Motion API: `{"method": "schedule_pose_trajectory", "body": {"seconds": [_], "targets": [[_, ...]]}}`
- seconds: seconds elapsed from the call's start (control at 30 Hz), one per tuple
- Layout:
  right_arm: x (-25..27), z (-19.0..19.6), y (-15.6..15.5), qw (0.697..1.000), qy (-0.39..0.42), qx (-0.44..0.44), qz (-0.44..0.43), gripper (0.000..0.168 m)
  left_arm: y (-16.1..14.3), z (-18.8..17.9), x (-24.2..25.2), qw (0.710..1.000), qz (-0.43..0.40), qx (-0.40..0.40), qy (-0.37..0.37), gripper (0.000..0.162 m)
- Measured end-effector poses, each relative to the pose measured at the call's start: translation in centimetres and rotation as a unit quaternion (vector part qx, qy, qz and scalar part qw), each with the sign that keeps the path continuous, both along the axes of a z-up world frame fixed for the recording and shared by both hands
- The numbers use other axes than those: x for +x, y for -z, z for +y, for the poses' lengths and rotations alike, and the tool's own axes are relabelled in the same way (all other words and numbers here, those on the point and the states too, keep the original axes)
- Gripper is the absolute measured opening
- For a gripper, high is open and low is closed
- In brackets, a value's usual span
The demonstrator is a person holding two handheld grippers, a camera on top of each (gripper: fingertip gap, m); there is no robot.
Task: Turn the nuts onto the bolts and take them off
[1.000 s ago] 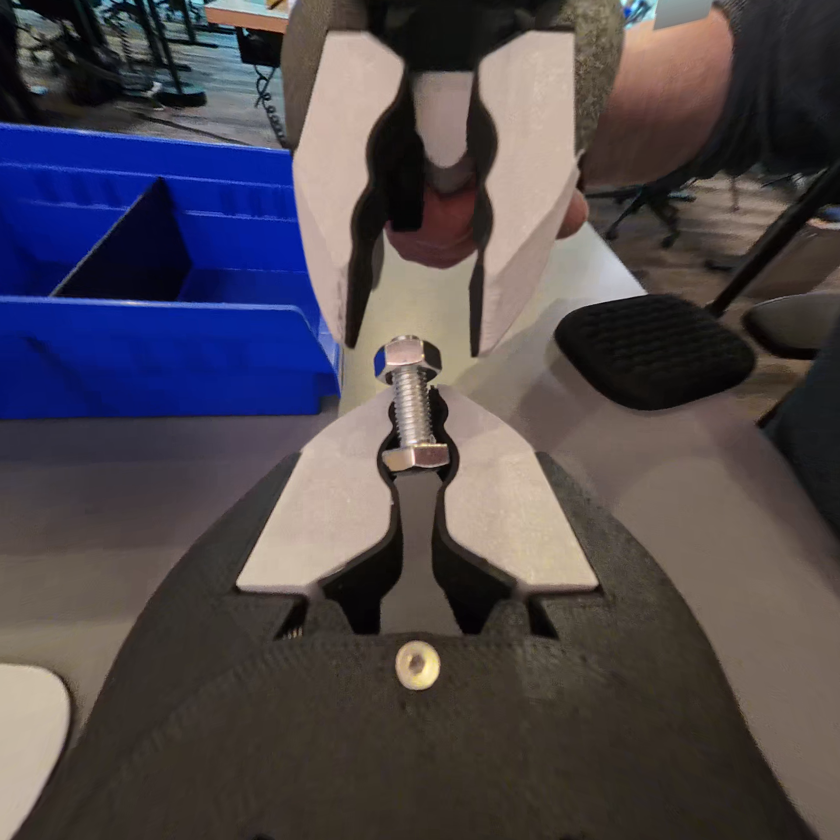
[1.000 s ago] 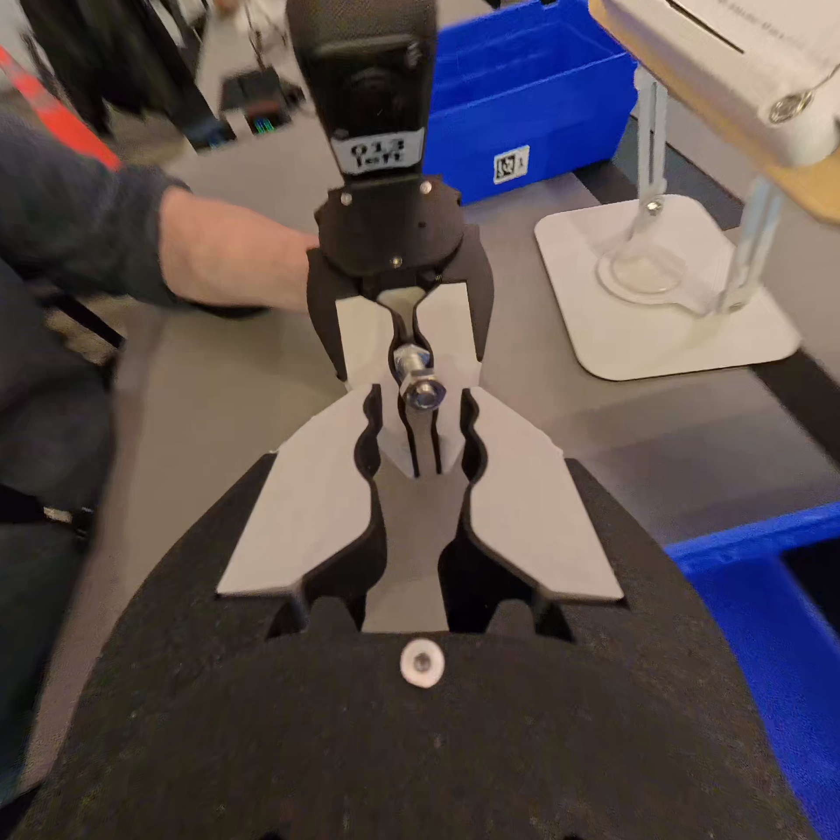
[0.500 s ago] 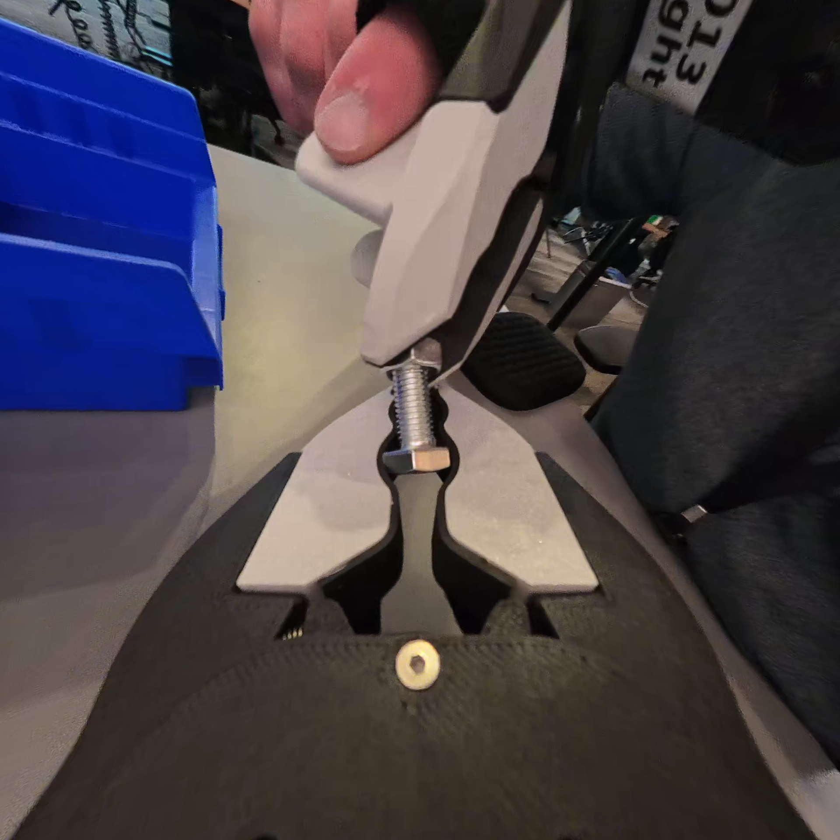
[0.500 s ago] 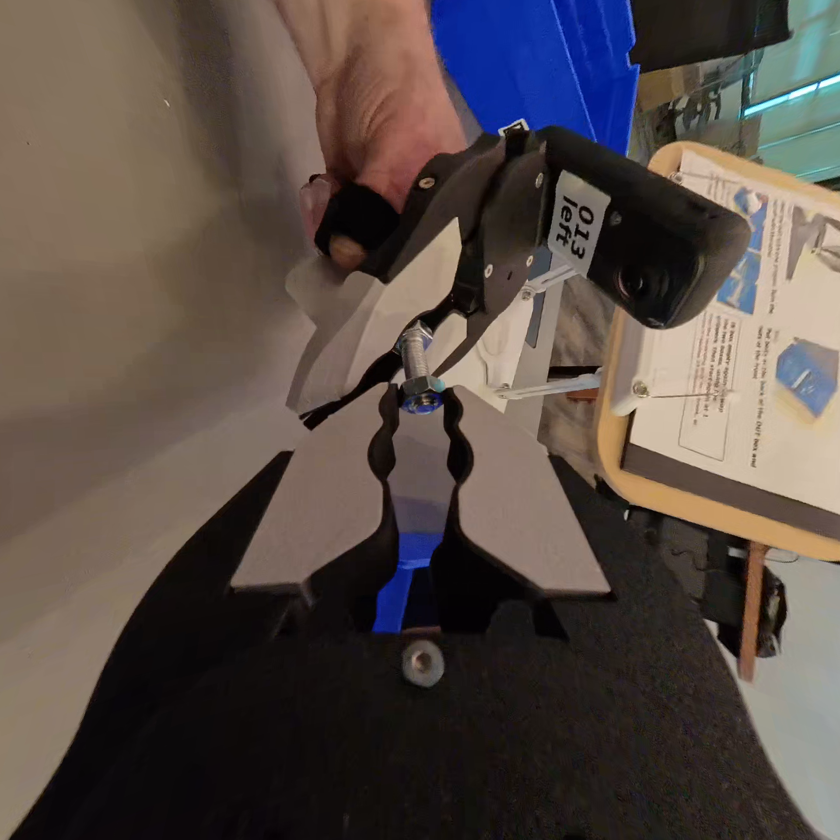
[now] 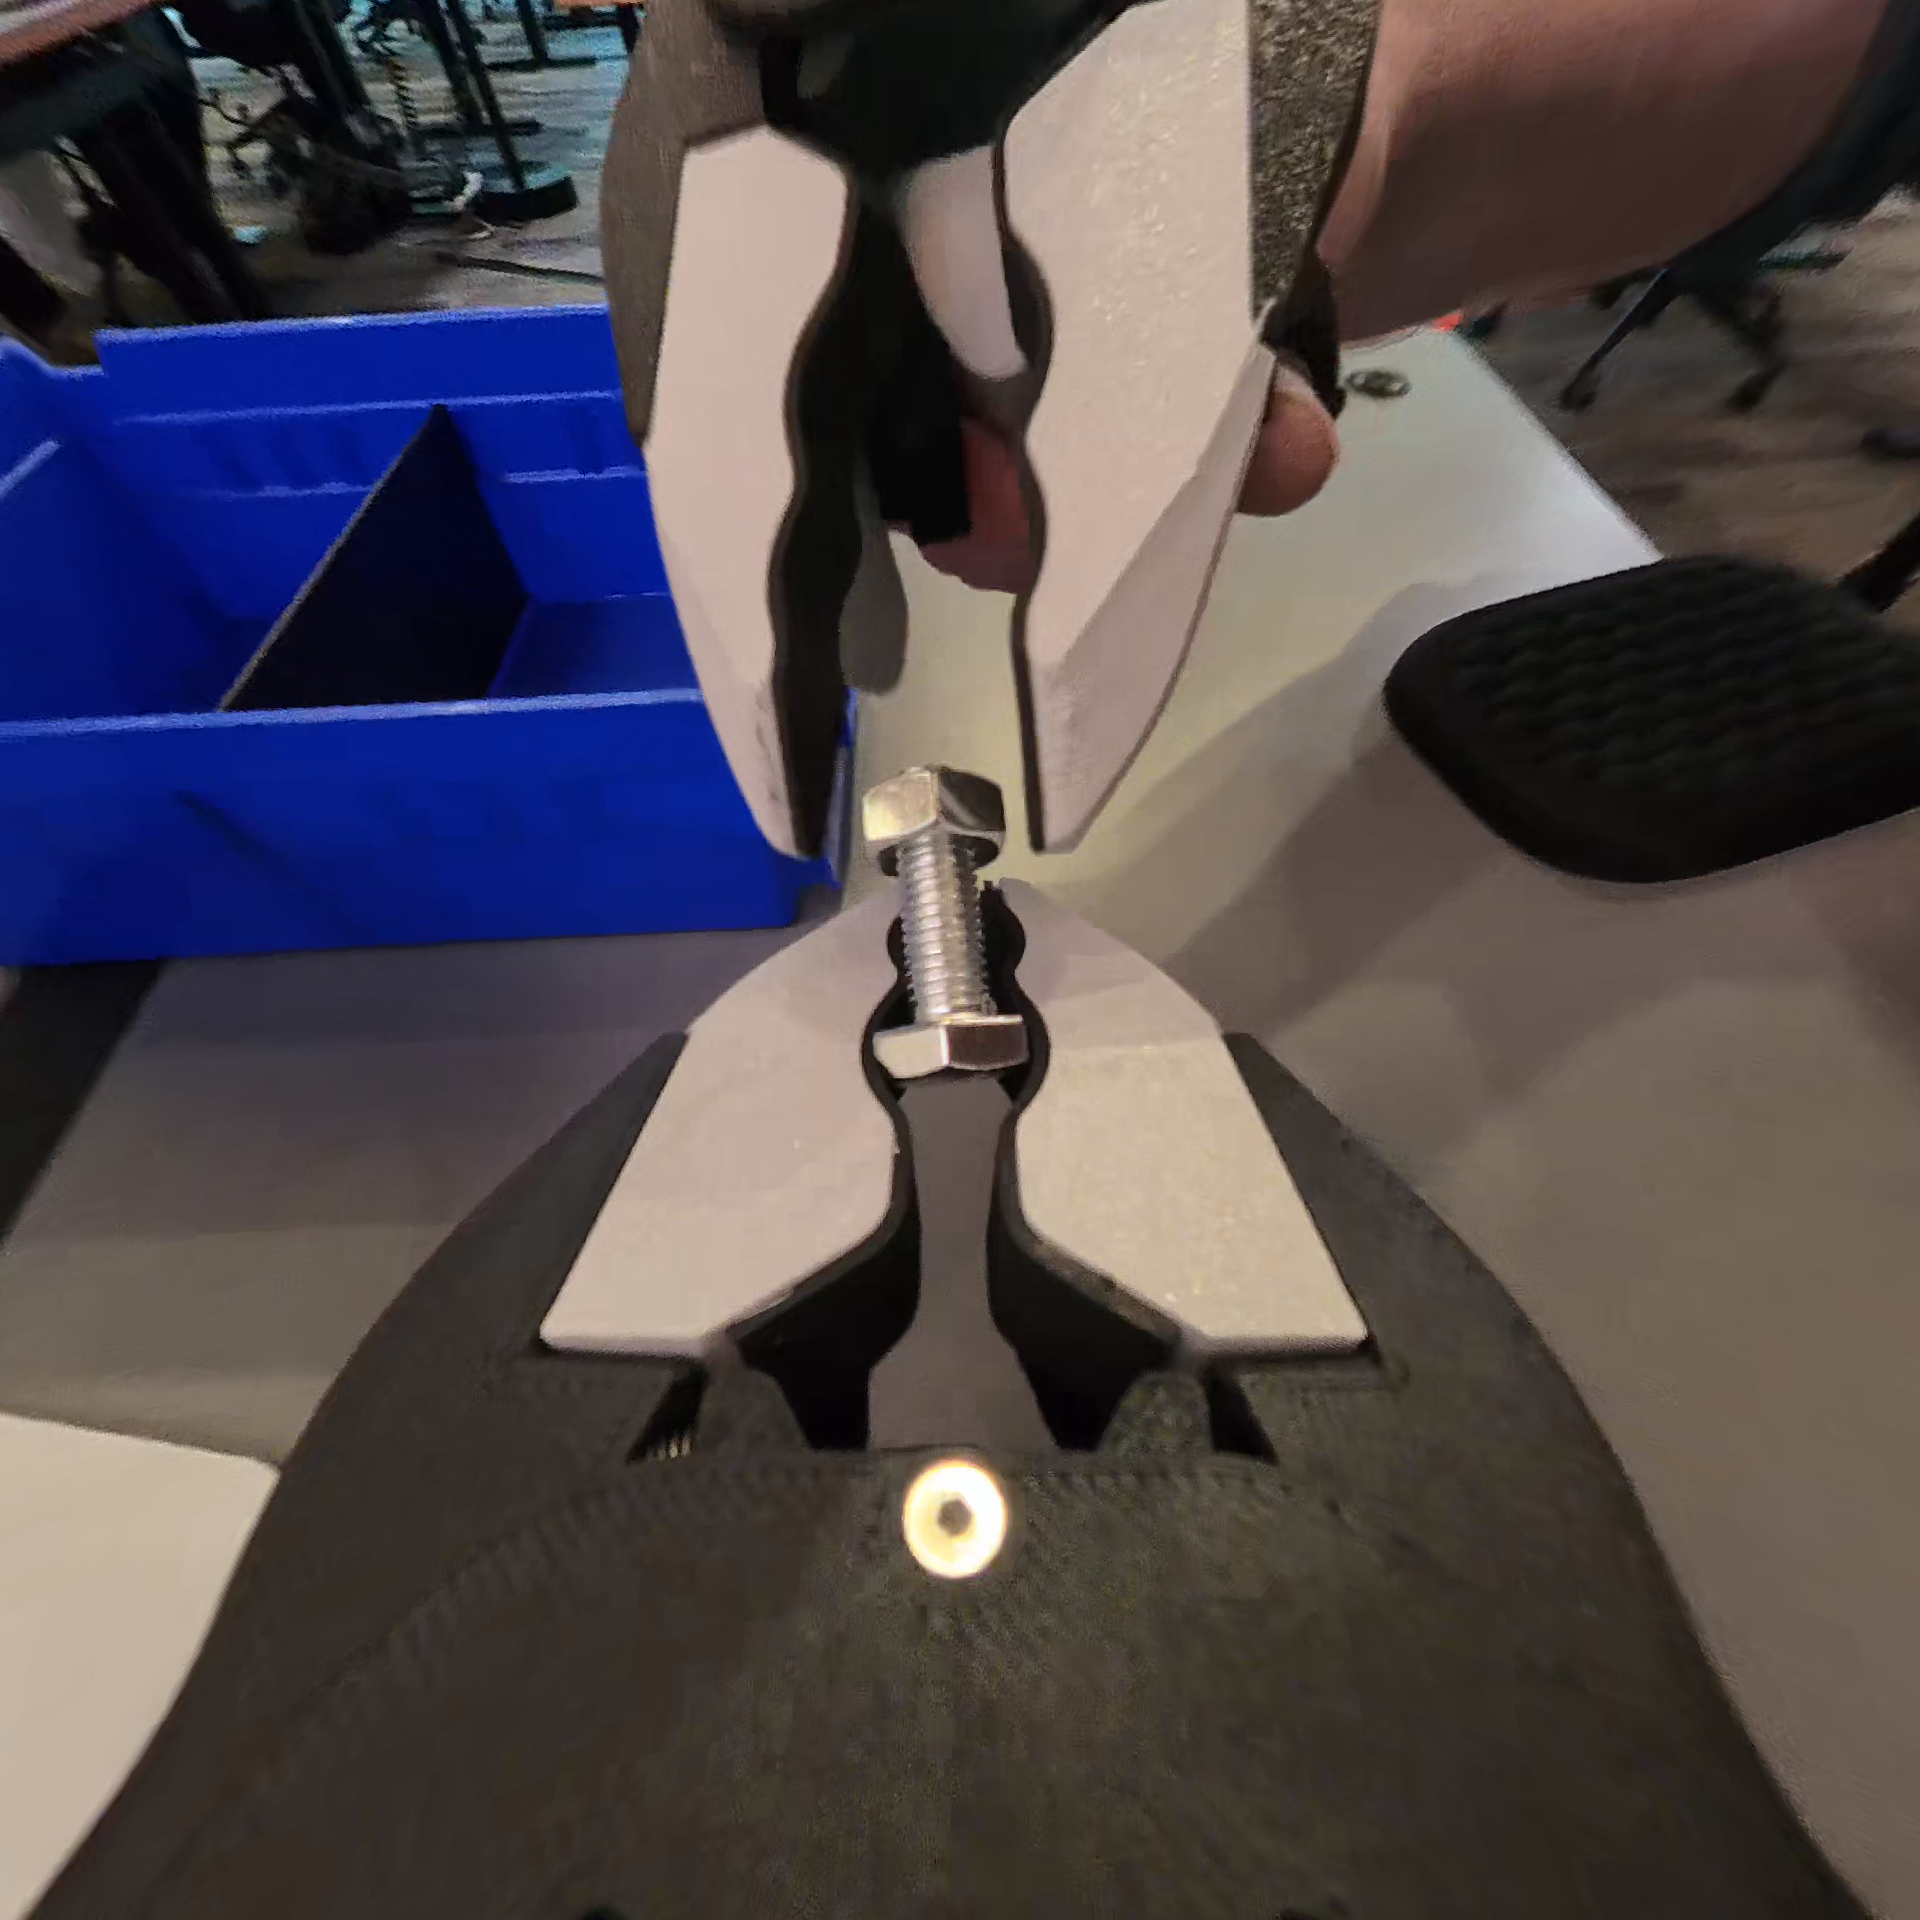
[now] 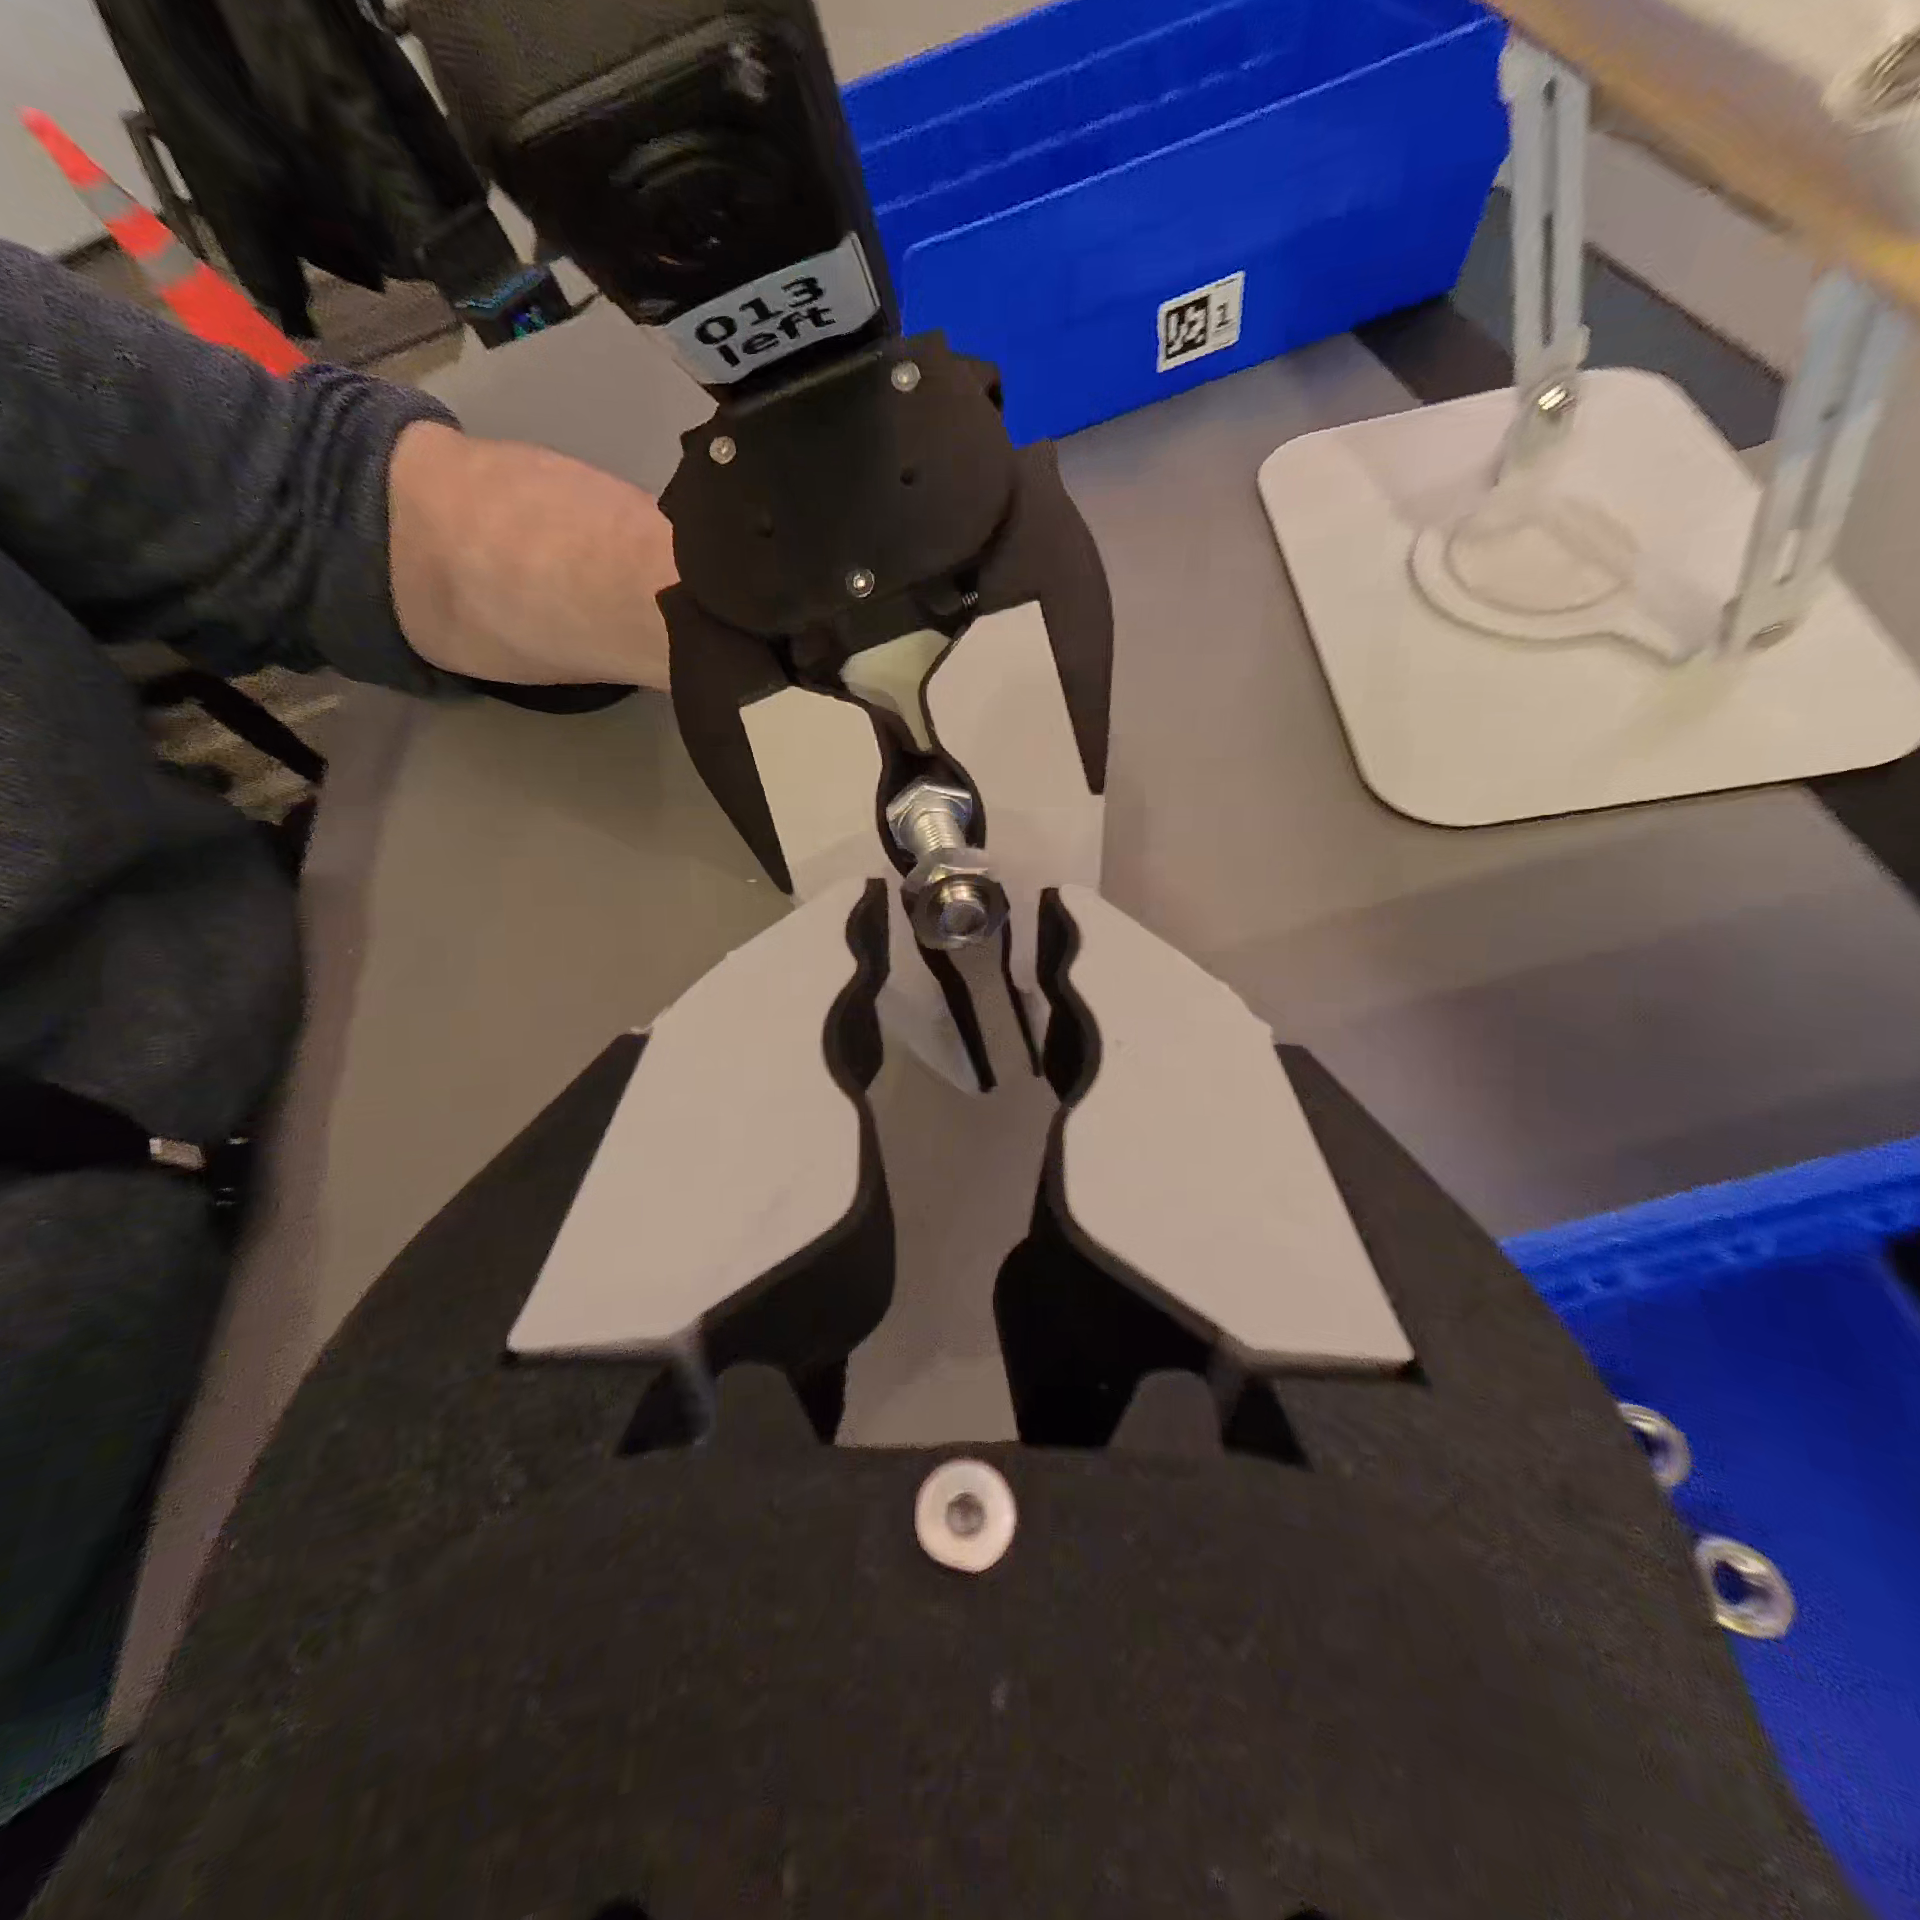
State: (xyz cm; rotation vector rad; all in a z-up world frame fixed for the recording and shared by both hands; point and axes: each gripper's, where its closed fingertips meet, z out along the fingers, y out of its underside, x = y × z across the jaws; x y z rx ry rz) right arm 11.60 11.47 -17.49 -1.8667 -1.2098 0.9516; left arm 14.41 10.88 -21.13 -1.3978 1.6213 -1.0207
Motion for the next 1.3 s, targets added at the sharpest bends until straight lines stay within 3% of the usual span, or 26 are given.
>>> {"method": "schedule_pose_trajectory", "body": {"seconds": [0.13, 0.2, 0.27, 0.3, 0.37, 0.43, 0.47, 0.53, 0.6, 0.73, 0.87, 1.0, 1.13, 1.2, 1.3], "targets": [[-0.2, -0.4, 1.0, 1.0, -0.011, 0.004, -0.017, 0.019, 0.5, 0.0, 0.1, 1.0, 0.017, 0.021, -0.003, 0.01], [-0.2, -0.3, 0.7, 0.997, -0.02, 0.058, -0.038, 0.019, 0.2, -0.7, 0.1, 0.999, 0.008, -0.037, 0.021, 0.01], [-0.2, -0.2, 0.6, 0.981, -0.042, 0.166, -0.09, 0.019, -0.3, -1.6, -0.1, 0.993, -0.003, -0.103, 0.058, 0.009], [-0.2, -0.1, 0.6, 0.958, -0.059, 0.246, -0.133, 0.019, -0.5, -2.1, -0.3, 0.987, -0.008, -0.142, 0.08, 0.009], [-0.2, 0.0, 0.4, 0.884, -0.096, 0.4, -0.222, 0.019, -1.0, -3.2, -0.6, 0.968, -0.017, -0.219, 0.126, 0.009], [-0.2, 0.3, 0.3, 0.824, -0.118, 0.477, -0.28, 0.019, -1.2, -3.6, -0.9, 0.954, -0.024, -0.257, 0.15, 0.01], [-0.2, 0.4, 0.3, 0.815, -0.119, 0.487, -0.29, 0.019, -1.2, -3.5, -0.9, 0.953, -0.026, -0.263, 0.15, 0.009], [-0.1, 0.6, 0.1, 0.834, -0.106, 0.468, -0.274, 0.028, -1.2, -3.0, -0.8, 0.959, -0.028, -0.246, 0.135, 0.01], [0.1, 0.6, -0.6, 0.879, -0.079, 0.412, -0.225, 0.038, -1.1, -2.4, -0.8, 0.968, -0.032, -0.223, 0.115, 0.009], [0.6, 0.8, -1.0, 0.972, -0.018, 0.204, -0.111, 0.041, -0.7, -1.1, -0.5, 0.987, -0.026, -0.147, 0.065, 0.009], [0.2, 0.3, -0.4, 0.999, 0.001, 0.038, -0.029, 0.036, -0.5, -0.6, 0.0, 0.995, -0.022, -0.088, 0.031, 0.01], [-0.1, -0.3, 0.5, 0.999, -0.011, 0.024, -0.033, 0.018, 0.0, -0.7, 0.2, 0.999, -0.004, -0.046, 0.021, 0.01], [-0.1, -0.3, 0.6, 0.983, -0.032, 0.15, -0.1, 0.018, -0.1, -1.3, 0.2, 0.995, -0.008, -0.091, 0.046, 0.01], [-0.2, -0.2, 0.4, 0.95, -0.06, 0.267, -0.152, 0.018, -0.7, -2.4, -0.1, 0.981, -0.015, -0.17, 0.09, 0.009], [-0.3, -0.1, 0.1, 0.84, -0.112, 0.464, -0.259, 0.018, -1.2, -3.5, -0.6, 0.959, -0.03, -0.242, 0.141, 0.009]]}}
